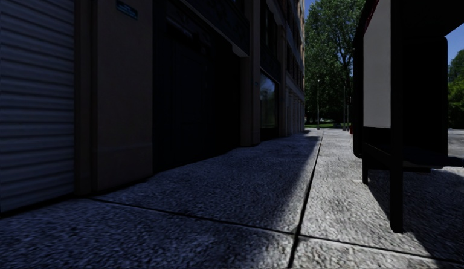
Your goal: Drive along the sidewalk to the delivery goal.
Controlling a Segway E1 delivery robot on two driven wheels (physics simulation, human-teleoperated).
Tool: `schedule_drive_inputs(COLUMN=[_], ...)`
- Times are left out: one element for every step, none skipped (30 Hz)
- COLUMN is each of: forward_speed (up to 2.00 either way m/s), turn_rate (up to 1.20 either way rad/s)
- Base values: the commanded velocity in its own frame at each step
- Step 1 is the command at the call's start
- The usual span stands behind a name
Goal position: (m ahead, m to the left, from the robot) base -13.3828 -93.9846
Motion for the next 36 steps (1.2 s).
schedule_drive_inputs(forward_speed=[1.88,1.88,1.88,1.88,1.88,1.88,1.88,1.88,1.88,1.88,1.88,1.88,1.88,1.88,1.88,1.88,1.88,1.88,1.88,1.88,1.88,1.88,1.88,1.88,1.88,1.88,1.88,1.88,1.88,1.88,1.88,1.88,1.88,1.88,1.88,1.88], turn_rate=[-0.30,-0.36,-0.36,-0.37,-0.37,-0.37,-0.37,-0.38,-0.38,-0.38,-0.38,-0.38,-0.38,-0.38,-0.38,-0.38,-0.38,-0.38,-0.38,-0.38,-0.38,-0.38,-0.38,-0.38,-0.38,-0.37,-0.23,0.00,0.00,0.00,0.00,0.00,0.00,0.00,0.00,0.00])
